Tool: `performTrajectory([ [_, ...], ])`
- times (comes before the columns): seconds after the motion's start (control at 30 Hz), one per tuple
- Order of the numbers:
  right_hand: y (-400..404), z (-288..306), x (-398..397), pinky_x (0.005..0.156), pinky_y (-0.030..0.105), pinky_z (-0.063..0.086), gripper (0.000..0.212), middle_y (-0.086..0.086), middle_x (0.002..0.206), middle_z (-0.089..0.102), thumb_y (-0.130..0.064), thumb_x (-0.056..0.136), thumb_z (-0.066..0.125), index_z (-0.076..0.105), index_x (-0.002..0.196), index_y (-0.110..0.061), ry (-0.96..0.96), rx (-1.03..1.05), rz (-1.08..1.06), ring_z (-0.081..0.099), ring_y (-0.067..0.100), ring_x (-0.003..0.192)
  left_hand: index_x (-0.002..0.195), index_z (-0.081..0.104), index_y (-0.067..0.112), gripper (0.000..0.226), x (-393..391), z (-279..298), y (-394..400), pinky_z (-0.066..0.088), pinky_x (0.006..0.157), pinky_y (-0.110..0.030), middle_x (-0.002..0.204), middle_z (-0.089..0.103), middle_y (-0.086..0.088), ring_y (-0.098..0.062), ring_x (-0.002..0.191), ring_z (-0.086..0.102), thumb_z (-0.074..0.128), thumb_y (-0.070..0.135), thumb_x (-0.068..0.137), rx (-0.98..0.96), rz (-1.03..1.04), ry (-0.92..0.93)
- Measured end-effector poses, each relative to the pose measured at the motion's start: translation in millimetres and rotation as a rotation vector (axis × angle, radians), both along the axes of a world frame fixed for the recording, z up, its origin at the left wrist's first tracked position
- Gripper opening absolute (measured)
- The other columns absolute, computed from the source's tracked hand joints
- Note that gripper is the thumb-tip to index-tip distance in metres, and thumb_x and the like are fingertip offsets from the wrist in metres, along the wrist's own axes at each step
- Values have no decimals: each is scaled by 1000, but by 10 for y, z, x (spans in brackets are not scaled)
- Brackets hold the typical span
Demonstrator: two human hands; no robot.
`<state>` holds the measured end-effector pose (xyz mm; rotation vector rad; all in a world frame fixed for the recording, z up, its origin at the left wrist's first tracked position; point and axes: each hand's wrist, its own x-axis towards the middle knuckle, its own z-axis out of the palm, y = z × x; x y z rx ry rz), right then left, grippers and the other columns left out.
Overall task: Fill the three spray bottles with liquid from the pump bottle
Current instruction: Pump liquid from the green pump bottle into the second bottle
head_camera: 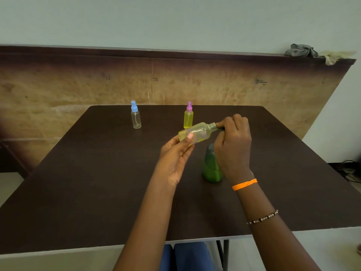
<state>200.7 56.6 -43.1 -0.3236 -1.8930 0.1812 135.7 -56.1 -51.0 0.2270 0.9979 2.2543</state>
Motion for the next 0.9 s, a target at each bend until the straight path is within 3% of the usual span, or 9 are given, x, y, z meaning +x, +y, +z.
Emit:
performTrajectory([
  [0.27,-15,-133,-33,60,32,35,24,17,72,50,10,76,36,59,74,3,35,48,-67,34,22,71,110,60,3,25,-10,-55,5,50,91,-24,103,68,-9,-13,93,67,60,6,85,-8,-4,-16],
  [0.43,-8,44,12,64,23,30,25,14,74,51,-1,74,33,58,73,1,16,-52,24,37,19,75,101,62,6,15,8,-10,26,50,90,-24,97,69,-7,-10,86,69,59,5,86,4,-5,-12],
  [0.63,38,-167,-37,58,33,34,25,17,68,49,12,77,36,59,71,3,57,57,-45,34,22,69,105,61,5,19,-11,-49,31,51,88,-23,99,68,-8,-11,87,67,60,6,86,-22,5,-24],
  [0.9,2,22,14,61,30,34,24,15,75,52,2,74,35,59,75,2,-7,3,5,37,21,74,102,61,6,16,21,26,2,51,88,-23,101,68,-8,-12,91,66,59,5,87,-2,6,-16],
])
